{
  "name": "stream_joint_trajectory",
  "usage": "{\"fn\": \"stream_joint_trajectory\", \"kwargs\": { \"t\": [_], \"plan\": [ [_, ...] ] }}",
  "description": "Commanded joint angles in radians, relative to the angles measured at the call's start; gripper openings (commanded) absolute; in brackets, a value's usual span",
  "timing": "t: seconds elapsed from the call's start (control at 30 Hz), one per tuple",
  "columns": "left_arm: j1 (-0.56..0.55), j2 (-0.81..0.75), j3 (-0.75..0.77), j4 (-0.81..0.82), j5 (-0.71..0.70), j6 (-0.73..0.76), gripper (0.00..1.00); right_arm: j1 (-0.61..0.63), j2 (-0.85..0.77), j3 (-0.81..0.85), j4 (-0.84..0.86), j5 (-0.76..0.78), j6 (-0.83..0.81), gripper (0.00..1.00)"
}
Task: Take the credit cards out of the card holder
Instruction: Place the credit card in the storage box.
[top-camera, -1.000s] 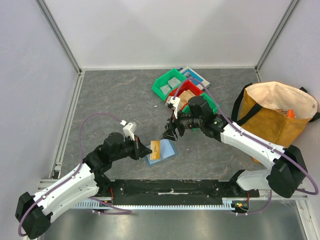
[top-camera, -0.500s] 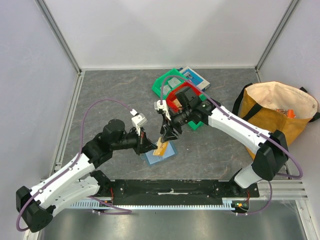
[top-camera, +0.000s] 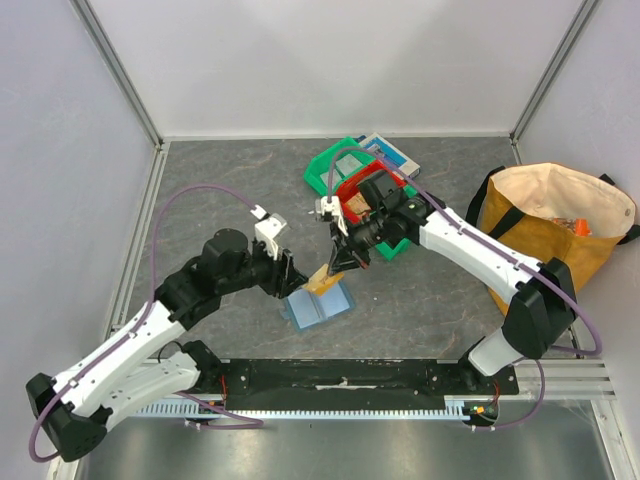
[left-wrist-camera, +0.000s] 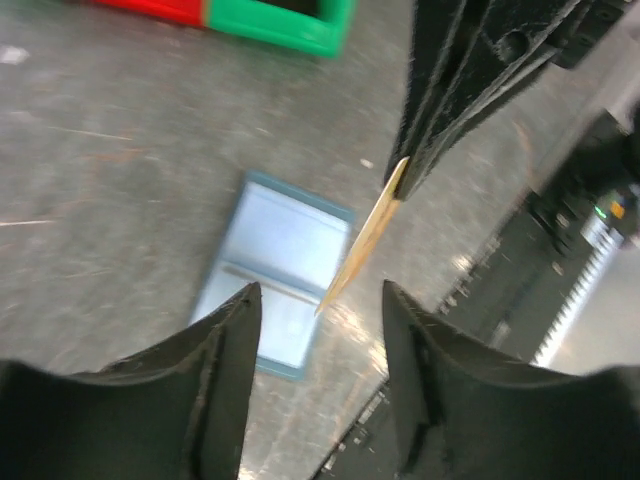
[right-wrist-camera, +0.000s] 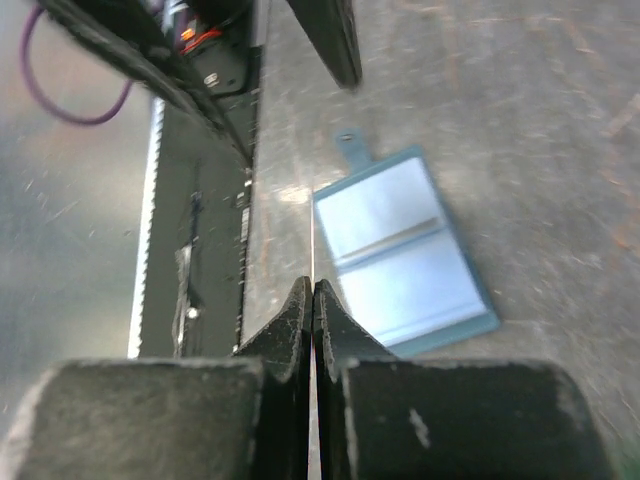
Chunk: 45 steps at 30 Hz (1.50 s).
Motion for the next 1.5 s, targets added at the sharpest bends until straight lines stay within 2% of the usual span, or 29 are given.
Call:
{"fn": "stream_joint_trajectory", "kwargs": {
  "t": [0.0,0.1,0.23,0.43,0.67,0.87,1.17,1.47],
  "plan": [
    [0.01,-0.076,0.04,-0.013,-0.382,0.0,0.68,-0.073,-0.031,-0.028,0.233,0.119,0.242,0.0],
    [0.028,-0.145,0.021,0.002,-0.55,-0.028,0.84,-0.134,-0.044,-0.075,0.391,0.235,0.459,0.0],
    [0.068,-0.234,-0.012,0.024,-0.726,-0.064,0.94,-0.242,-0.058,-0.133,0.571,0.416,0.72,0.0],
    [0.158,-0.357,-0.08,0.025,-0.816,-0.132,0.98,-0.337,-0.037,-0.172,0.702,0.7,0.983,0.0],
    [0.263,-0.421,-0.108,0.025,-0.779,-0.18,0.99,-0.371,0.078,-0.16,0.823,0.84,1.151,0.0],
    [0.362,-0.412,-0.118,0.037,-0.662,-0.204,0.99,-0.368,0.198,-0.117,0.847,0.906,1.264,0.0],
    [0.51,-0.394,-0.143,0.077,-0.458,-0.244,0.98,-0.352,0.319,-0.066,0.892,0.9,1.351,0.0],
    [0.516,-0.397,-0.146,0.079,-0.449,-0.246,0.97,-0.329,0.374,-0.008,0.82,0.918,1.337,0.17]
  ]
}}
